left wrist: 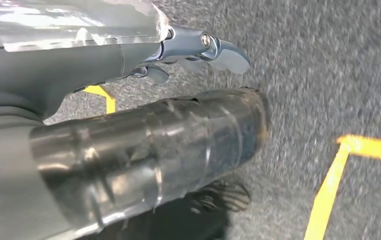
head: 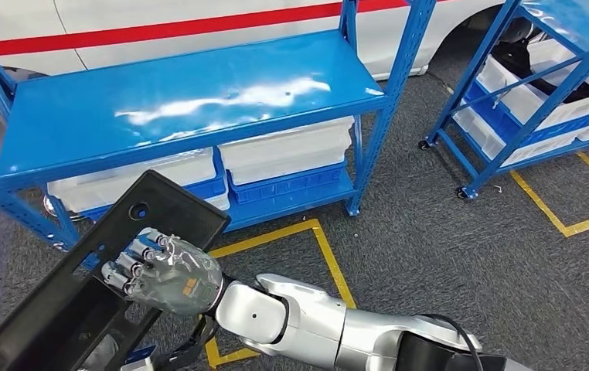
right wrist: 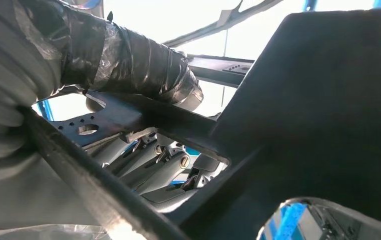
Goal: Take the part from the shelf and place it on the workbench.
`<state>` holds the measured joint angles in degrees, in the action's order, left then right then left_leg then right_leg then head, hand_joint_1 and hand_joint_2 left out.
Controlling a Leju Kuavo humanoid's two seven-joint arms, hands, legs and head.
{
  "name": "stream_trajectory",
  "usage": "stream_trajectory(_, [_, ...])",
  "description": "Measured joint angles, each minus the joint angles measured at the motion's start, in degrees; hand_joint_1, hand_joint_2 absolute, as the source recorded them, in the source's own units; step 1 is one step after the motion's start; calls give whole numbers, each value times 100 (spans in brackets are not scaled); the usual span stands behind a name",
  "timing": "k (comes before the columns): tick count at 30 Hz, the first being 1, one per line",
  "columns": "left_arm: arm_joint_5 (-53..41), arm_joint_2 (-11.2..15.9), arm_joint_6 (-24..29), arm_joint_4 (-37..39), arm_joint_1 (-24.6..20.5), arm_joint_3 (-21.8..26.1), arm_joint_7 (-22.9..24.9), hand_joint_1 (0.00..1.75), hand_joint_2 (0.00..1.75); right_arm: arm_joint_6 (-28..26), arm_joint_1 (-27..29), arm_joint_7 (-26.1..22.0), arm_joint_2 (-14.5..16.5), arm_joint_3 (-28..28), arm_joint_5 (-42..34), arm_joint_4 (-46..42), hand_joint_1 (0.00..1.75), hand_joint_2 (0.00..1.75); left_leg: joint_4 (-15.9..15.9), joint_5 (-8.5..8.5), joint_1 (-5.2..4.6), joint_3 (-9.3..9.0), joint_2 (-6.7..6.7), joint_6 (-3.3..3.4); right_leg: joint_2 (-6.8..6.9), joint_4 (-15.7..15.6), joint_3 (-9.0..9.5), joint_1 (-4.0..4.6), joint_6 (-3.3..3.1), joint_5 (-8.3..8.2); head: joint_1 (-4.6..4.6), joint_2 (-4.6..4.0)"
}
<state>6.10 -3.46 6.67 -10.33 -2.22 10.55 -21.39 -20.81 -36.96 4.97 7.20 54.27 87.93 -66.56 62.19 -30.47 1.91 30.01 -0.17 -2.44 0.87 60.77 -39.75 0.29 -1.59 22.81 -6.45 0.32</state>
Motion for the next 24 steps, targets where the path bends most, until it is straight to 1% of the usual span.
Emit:
stream_trajectory(1, [0,-1,-1,-2,-4,2,-13,0,0,-2,1,6,0,0,0,-2,175,175,-180,-138,-17,-100,-6,54,-1,45,-33,10,34,-26,-1,1])
stream_trajectory(2, [-1,-1,-1,-3,-2,4,-26,0,0,-2,3,11,-1,0,0,-2,175,175,-246,-173,-27,-117,-8,134,-2,63,-39,10,62,-58,-4,-1])
stream_trajectory(3, [-4,-1,-1,-3,1,5,-40,0,0,-2,5,15,-2,0,0,-1,175,175,-244,-145,-25,-95,4,188,-6,66,-41,1,91,-82,-2,-1])
stream_trajectory(4, [-7,0,-2,-3,2,6,-52,0,0,-2,6,19,-3,0,0,1,175,175,-246,-103,-23,-80,14,241,-14,108,-63,-11,120,-43,-1,-1])
stream_trajectory(5, [-9,2,-2,-3,4,7,-63,0,0,-2,7,23,-5,0,0,2,175,175,-254,-57,-20,-55,26,286,-24,243,-118,-28,151,82,-3,-2])
stream_trajectory(6, [-12,4,-2,-3,4,7,-70,0,0,-2,9,27,-7,0,0,3,175,175,-253,-3,-19,-18,38,320,-32,489,-207,-43,185,287,-4,-2])
stream_trajectory(8, [-21,8,-1,-3,7,8,-62,0,0,-3,17,34,-10,0,0,12,175,175,-237,92,-33,83,50,352,-38,1165,-415,-61,236,759,-5,-2])
stream_trajectory(9, [-26,8,-1,-3,11,8,-50,0,0,-4,24,35,-13,0,0,23,175,175,-225,133,-42,138,54,355,-40,1412,-454,-65,243,899,-6,-2])
stream_trajectory(10, [-29,8,2,-3,15,8,-37,0,0,-5,31,39,-15,0,0,36,175,175,-219,161,-53,187,55,354,-43,1484,-406,-64,234,933,-5,-1])
stream_trajectory(11, [-34,8,10,-3,17,8,-30,0,0,-6,35,44,-17,0,0,49,175,175,-216,182,-65,225,50,353,-50,1343,-246,-54,205,862,-5,-1])
stream_trajectory(12, [-39,8,17,-3,18,8,-35,0,0,-7,34,49,-19,0,0,56,175,175,-215,198,-79,251,45,350,-62,1015,4,-35,153,719,-5,-1])
stream_trajectory(13, [-44,3,25,-3,18,9,-45,0,0,-9,30,55,-19,0,0,60,175,175,-222,212,-81,268,43,348,-74,630,262,-14,74,613,-4,-1])
stream_trajectory(14, [-51,-2,30,-3,14,10,-54,0,0,-10,24,61,-19,0,0,62,175,175,-231,229,-84,279,40,334,-83,291,474,16,0,530,-5,-1])
stream_trajectory(15, [-55,-8,32,-3,9,13,-59,0,0,-11,16,67,-19,0,0,62,175,175,-241,250,-70,291,42,309,-89,65,597,48,-60,494,-12,-1])
stream_trajectory(16, [-59,-14,33,-3,5,19,-56,0,0,-13,11,78,-19,0,0,62,175,175,-256,274,-52,303,46,277,-90,-30,634,74,-101,504,-20,-1])
stream_trajectory(17, [-64,-15,35,-3,1,24,-51,0,0,-15,8,89,-19,0,0,62,175,175,-276,299,-45,306,48,237,-89,-70,637,99,-120,480,-25,-1])
stream_trajectory(18, [-69,-16,36,-3,1,29,-47,0,0,-20,8,98,-19,0,0,62,175,175,-301,315,-41,301,50,202,-87,-129,651,99,-143,442,-31,-1])
stream_trajectory(19, [-74,-15,36,-3,3,34,-45,0,0,-29,11,108,-18,0,0,62,175,175,-296,298,-46,307,51,177,-71,-214,683,80,-159,394,-29,-1])
stream_trajectory(20, [-80,-13,36,-3,5,39,-48,0,0,-45,14,113,-16,0,0,61,175,175,-224,225,-54,342,49,160,-55,-304,715,56,-180,341,-25,-1])
stream_trajectory(21, [-85,-10,35,-3,6,43,-50,0,0,-70,19,118,-13,0,0,61,175,175,-37,90,-61,426,45,148,-38,-380,738,31,-190,293,-25,-1])
stream_trajectory(23, [-96,-8,35,-3,8,49,-56,0,0,-115,41,131,-5,0,0,61,175,175,624,-276,-59,724,38,125,-21,-404,718,17,-196,259,-22,-1])
stream_trajectory(24, [-100,-7,34,-3,11,49,-57,0,0,-129,60,136,-2,0,0,61,175,175,949,-400,-56,867,37,107,-19,-381,692,16,-192,258,-22,-1])
